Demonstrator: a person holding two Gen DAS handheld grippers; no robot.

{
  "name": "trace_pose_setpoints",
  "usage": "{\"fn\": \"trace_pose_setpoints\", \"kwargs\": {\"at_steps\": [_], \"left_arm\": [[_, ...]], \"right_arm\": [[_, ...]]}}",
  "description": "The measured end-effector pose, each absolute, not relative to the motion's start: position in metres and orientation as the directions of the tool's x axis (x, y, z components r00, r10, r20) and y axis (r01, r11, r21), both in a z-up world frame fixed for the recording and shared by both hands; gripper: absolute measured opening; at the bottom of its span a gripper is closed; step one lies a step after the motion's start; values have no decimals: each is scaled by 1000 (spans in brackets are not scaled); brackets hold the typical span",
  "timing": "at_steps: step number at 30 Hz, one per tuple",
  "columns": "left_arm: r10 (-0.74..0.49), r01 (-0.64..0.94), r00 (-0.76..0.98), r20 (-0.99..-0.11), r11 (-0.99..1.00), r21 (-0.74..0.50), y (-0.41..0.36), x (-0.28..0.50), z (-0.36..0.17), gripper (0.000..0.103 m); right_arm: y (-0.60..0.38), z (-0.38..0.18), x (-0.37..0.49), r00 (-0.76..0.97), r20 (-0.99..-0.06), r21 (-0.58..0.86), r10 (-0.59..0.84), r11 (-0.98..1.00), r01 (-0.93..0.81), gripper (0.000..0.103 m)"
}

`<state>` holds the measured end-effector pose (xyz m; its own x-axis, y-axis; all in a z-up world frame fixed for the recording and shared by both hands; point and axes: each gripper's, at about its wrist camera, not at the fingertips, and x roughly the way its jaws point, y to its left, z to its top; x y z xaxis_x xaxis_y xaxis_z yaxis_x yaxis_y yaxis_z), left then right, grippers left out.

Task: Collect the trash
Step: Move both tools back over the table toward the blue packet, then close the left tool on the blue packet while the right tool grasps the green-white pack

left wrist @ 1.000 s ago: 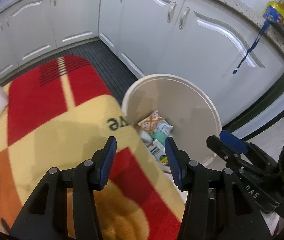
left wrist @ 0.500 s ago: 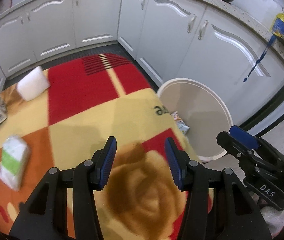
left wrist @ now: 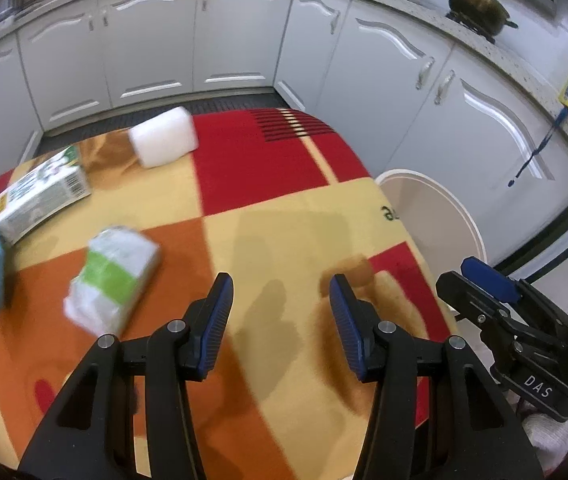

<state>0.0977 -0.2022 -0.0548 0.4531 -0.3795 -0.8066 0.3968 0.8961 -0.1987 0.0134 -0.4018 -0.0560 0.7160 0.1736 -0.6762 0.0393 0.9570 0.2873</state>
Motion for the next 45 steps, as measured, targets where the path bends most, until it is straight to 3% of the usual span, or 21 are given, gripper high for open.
{"fn": "trace_pose_setpoints", "kwargs": {"at_steps": [7,10,17,26,37,40,43,45], "left_arm": [[-364,343,473,-803,915,-213,-152,85,-51,49],[-355,303,489,-797,926,-227,-122,82,-47,58],[-274,187,565,-778,961,-203,-55,88,-31,66],[-71,47,631,-773,997,-53,-17,117,-57,66],[-81,9,634,-769,995,-97,14,137,-77,66],[-143,32,629,-764,987,-158,22,136,-79,63],[-200,57,616,-762,976,-209,27,135,-79,45],[-228,77,612,-757,970,-230,29,133,-78,41]], "right_arm": [[-371,-55,21,697,-676,301,238,953,-33,62],[-356,-57,26,683,-682,302,263,951,-64,63],[-322,-62,37,648,-695,297,310,946,-132,65],[-280,-58,48,621,-697,281,360,933,-225,69],[-235,-70,85,561,-705,332,434,901,-279,76],[-224,-79,102,534,-707,383,463,886,-261,76],[-212,-91,121,505,-716,424,482,875,-234,76],[-205,-100,131,493,-730,429,474,879,-209,76]]}}
